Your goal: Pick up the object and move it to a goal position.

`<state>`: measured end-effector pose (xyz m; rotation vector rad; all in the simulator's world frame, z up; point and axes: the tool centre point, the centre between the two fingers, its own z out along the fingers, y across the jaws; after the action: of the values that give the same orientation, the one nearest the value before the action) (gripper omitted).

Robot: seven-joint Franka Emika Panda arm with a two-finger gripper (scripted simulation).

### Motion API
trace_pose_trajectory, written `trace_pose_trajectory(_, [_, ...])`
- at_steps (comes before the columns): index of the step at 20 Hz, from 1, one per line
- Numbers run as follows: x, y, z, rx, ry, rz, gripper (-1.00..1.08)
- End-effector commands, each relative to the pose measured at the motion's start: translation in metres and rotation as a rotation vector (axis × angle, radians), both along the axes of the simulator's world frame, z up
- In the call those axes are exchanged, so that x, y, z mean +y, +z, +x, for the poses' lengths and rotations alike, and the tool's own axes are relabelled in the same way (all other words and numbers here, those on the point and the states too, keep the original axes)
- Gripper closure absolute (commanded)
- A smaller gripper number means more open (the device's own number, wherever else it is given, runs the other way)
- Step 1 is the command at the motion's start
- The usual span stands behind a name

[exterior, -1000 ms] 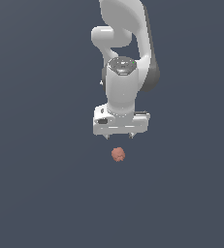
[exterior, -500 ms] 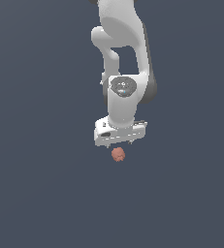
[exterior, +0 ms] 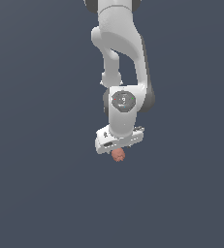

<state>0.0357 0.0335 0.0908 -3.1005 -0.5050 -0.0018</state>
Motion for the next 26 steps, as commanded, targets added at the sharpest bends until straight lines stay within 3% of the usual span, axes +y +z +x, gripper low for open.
trace_pose_trajectory(1, [0.000,-0.002,0.001,0.001,0.008,0.000,-0.92])
trace_pose_trajectory(19, [0.000,-0.052,0.000,0.001,0.009,0.000,-0.92])
trace_pose_trajectory(20, [0.000,-0.052,0.000,0.001,0.009,0.000,1.08])
trace_pose_trajectory(26, [0.000,-0.052,0.000,0.001,0.009,0.000,1.08])
